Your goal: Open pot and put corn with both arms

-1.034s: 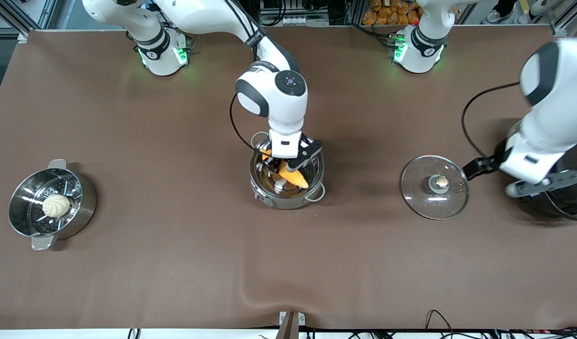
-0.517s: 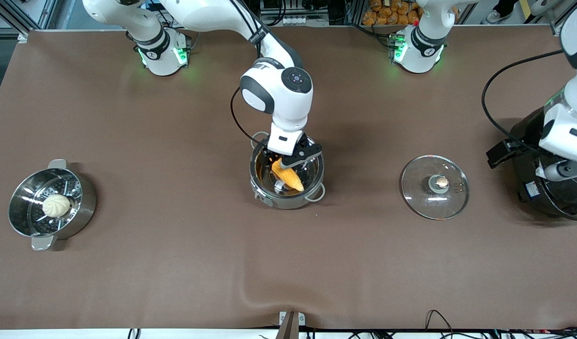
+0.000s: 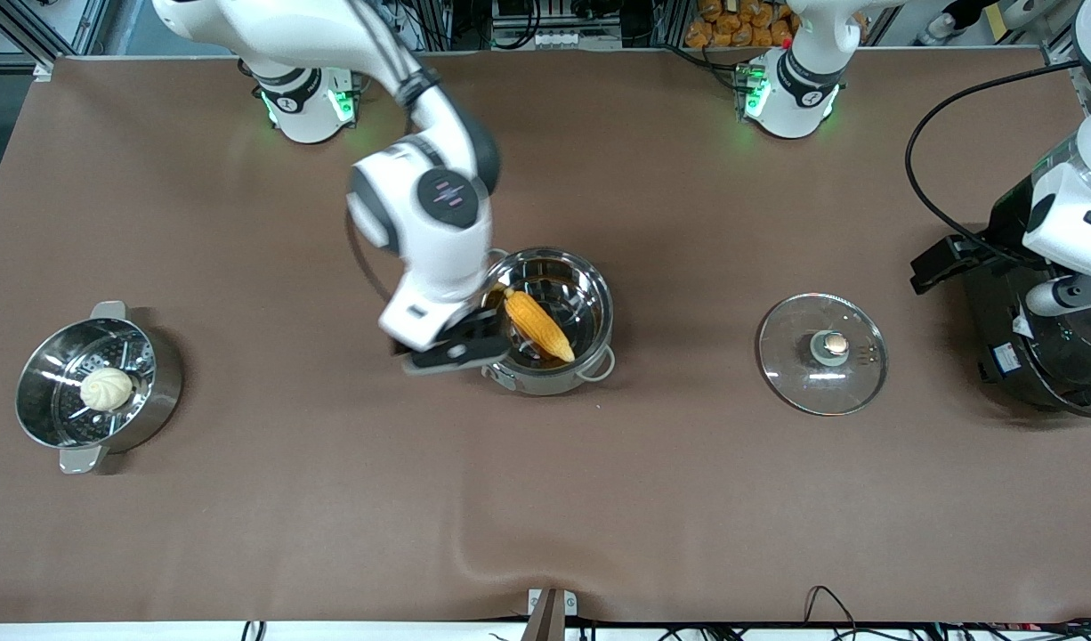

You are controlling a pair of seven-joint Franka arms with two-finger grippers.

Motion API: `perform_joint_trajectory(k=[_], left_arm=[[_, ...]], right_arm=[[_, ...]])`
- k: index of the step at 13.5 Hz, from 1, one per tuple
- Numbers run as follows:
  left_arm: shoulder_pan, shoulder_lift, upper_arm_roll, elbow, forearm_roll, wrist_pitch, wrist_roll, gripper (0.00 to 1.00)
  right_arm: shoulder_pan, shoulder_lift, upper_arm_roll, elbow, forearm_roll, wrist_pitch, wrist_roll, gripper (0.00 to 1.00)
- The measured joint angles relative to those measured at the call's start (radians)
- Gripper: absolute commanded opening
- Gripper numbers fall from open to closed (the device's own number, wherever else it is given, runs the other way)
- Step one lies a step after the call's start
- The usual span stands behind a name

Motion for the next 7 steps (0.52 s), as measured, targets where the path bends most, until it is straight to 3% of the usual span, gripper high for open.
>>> perform_joint_trajectory(k=[7], left_arm=[[-0.001, -0.003, -0.001, 0.025, -0.001, -0.052, 0.0, 1.0]], right_arm=[[-0.328, -0.121, -0.001, -0.113, 0.137, -0.057, -0.345, 1.0]])
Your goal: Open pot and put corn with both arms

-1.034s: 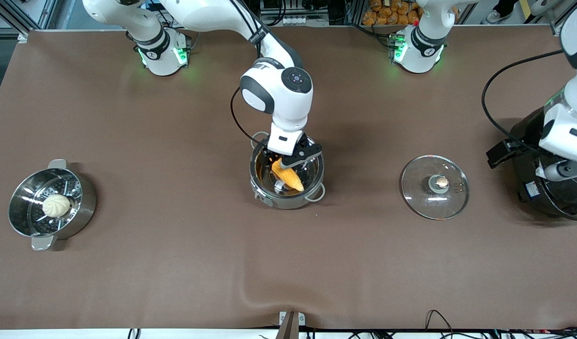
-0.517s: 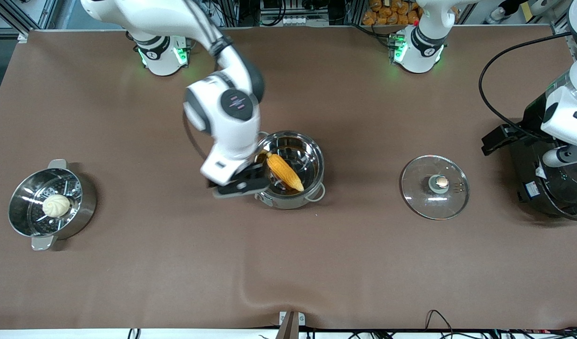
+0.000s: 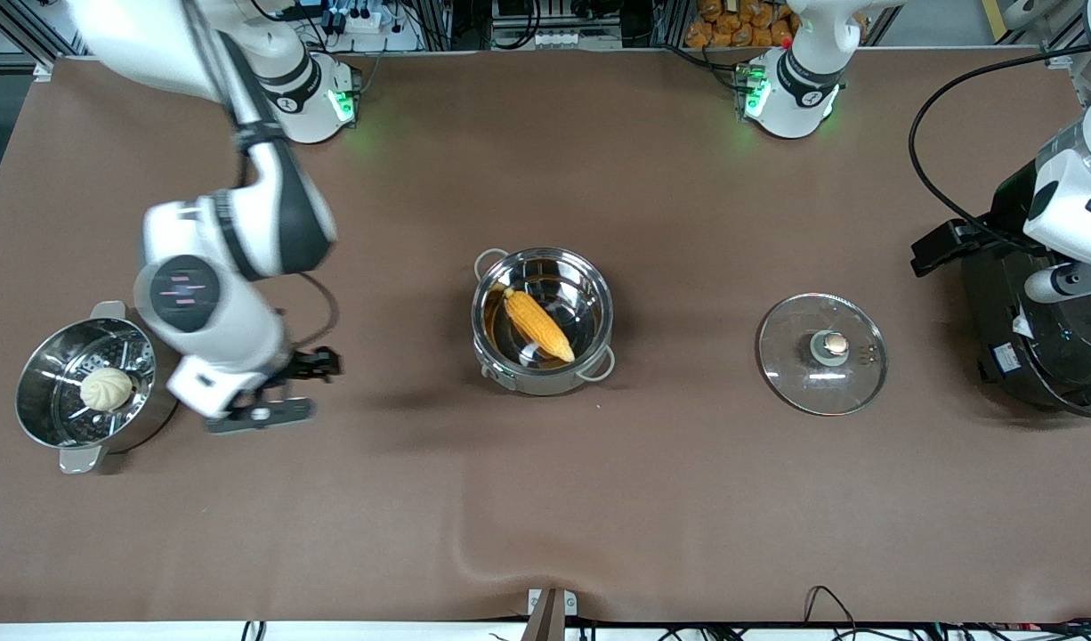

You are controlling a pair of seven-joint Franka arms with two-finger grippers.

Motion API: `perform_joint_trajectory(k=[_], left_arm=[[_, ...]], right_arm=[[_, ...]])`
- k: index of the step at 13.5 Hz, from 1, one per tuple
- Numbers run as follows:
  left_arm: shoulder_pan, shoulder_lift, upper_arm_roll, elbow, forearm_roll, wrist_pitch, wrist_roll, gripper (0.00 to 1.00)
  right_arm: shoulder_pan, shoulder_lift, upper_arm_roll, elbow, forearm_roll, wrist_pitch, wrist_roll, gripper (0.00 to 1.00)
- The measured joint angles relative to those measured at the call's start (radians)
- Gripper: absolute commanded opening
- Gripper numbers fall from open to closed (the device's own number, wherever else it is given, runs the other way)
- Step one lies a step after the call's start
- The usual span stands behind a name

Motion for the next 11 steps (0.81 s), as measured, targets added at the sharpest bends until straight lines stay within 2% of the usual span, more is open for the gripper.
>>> perform_joint_trajectory(k=[5, 11], left_arm=[[0.001, 0.0, 0.001, 0.002, 0.0, -0.002, 0.0, 1.0], [0.0, 0.0, 0.001, 0.003, 0.0, -0.002, 0.0, 1.0]], right_arm=[[-0.102, -0.221, 0.001, -0.16, 0.001, -0.052, -0.073, 1.0], [-0.25, -0.376, 0.001, -0.183, 0.059, -0.18, -0.202, 1.0]])
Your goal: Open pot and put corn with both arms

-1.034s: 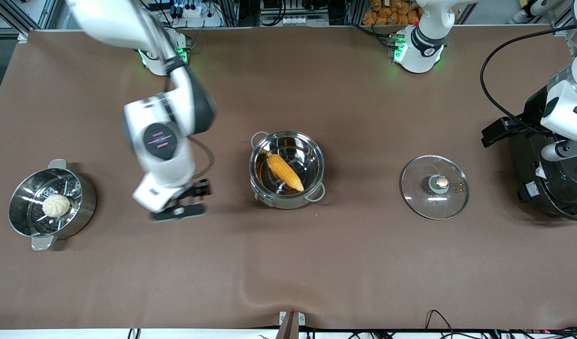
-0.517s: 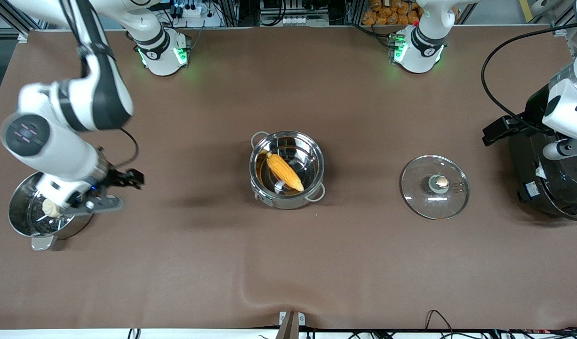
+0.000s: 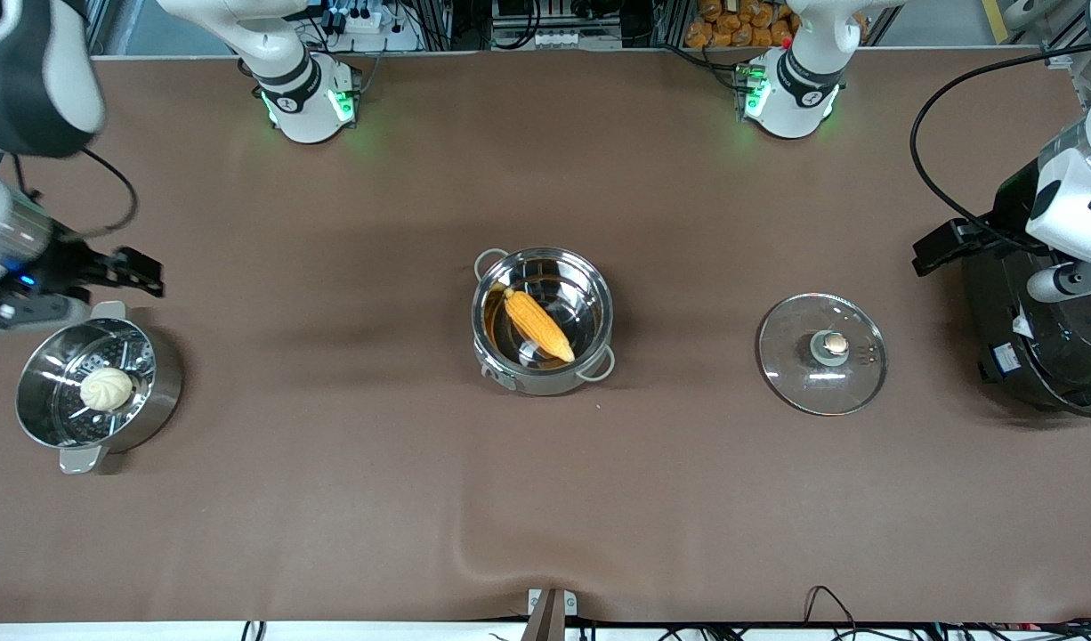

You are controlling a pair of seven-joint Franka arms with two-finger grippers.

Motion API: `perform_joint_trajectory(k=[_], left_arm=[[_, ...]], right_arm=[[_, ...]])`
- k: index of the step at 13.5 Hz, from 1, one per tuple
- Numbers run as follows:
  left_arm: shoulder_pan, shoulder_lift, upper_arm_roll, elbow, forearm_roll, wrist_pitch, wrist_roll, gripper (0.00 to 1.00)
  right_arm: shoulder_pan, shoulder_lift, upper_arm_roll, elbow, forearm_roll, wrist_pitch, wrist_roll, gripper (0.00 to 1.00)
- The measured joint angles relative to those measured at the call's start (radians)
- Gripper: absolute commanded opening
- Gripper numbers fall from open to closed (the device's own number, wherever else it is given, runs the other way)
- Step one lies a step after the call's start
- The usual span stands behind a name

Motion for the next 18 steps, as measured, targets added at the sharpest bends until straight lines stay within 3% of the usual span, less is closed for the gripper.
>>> perform_joint_trajectory(k=[4, 9, 18], left_arm=[[-0.006, 0.0, -0.001, 0.0, 0.0, 0.0, 0.0, 1.0], [-0.008, 0.0, -0.007, 0.001, 0.0, 0.0, -0.001, 1.0], [0.032, -0.047, 0.015, 0.007, 0.0, -0.003, -0.004, 1.0]], right_arm=[[-0.028, -0.038, 0.0, 0.015, 0.028, -0.073, 0.053, 1.0], [-0.031, -0.041, 0.027, 0.131, 0.032, -0.213, 0.192, 1.0], [-0.045, -0.045, 0.039, 0.172, 0.032, -0.225, 0.131, 1.0]])
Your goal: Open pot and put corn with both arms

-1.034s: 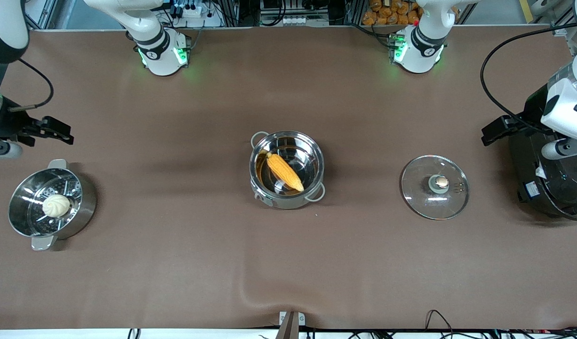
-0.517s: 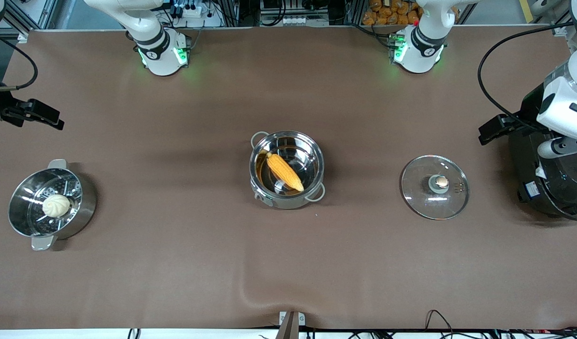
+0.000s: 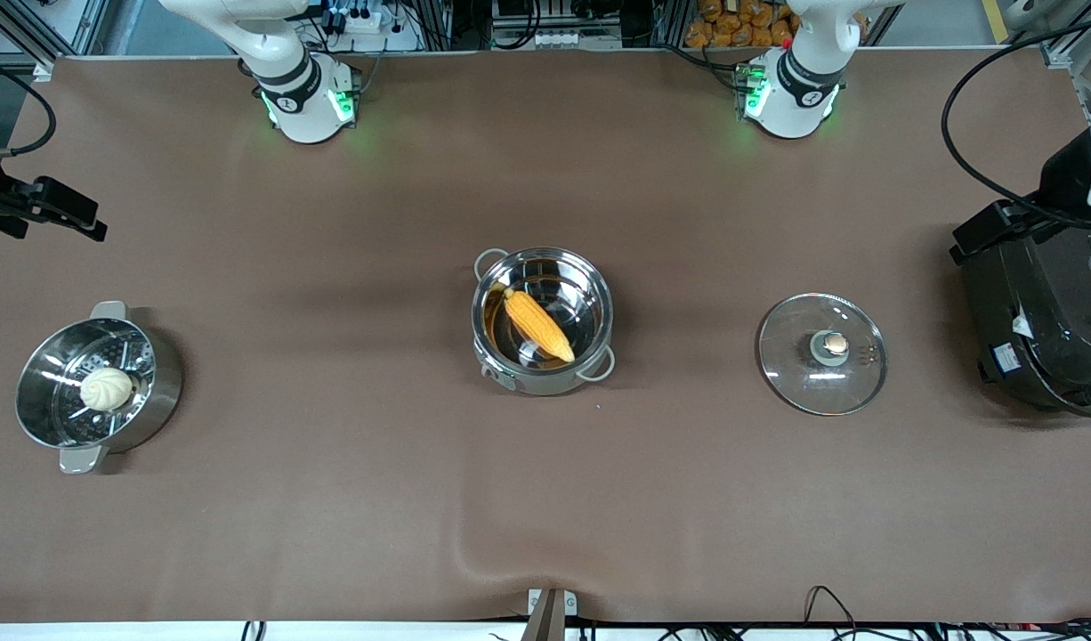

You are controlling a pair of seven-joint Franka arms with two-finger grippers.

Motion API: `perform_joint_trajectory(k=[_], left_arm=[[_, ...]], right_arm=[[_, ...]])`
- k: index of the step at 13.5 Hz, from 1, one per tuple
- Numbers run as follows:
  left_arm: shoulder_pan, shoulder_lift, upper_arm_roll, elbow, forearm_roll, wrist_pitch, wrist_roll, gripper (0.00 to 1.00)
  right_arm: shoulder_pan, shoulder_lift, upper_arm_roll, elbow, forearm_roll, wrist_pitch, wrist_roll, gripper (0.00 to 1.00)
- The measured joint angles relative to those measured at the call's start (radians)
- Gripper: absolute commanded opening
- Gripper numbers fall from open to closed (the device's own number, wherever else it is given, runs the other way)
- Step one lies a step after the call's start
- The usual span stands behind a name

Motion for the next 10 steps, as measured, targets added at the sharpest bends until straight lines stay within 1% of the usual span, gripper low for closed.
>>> perform_joint_trajectory(k=[10], left_arm=[[-0.002, -0.003, -0.008, 0.0, 0.0, -0.025, 0.004, 1.0]], right_arm=[[-0.004, 0.0, -0.001, 0.001, 0.0, -0.013, -0.046, 1.0]])
